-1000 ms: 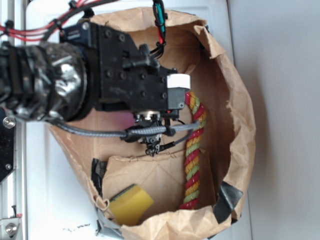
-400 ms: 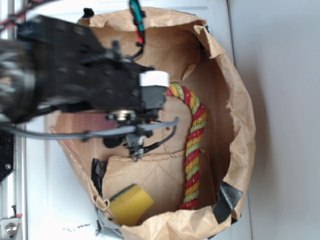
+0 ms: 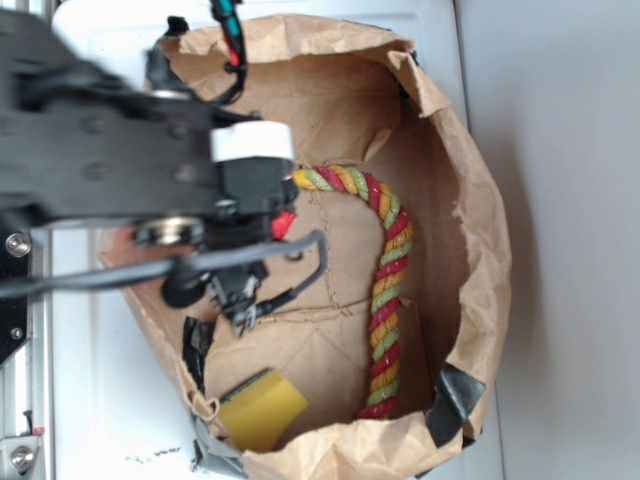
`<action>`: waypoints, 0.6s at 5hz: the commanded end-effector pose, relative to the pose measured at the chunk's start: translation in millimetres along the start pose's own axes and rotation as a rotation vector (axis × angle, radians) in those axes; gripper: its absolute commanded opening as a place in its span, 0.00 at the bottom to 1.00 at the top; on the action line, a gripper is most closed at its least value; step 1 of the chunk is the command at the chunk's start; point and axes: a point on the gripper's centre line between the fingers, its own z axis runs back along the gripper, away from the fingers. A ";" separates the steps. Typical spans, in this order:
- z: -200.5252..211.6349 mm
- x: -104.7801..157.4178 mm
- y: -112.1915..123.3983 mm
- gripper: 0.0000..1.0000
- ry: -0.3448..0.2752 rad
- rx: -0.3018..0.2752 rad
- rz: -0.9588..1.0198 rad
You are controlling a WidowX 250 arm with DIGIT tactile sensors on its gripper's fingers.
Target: Grab the red paper.
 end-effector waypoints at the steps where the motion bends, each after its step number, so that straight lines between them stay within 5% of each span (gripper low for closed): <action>1: 46.0 24.9 -9.8 0.00 -0.074 -0.050 0.000; 3: 68.9 39.0 -13.7 0.00 -0.065 -0.090 -0.026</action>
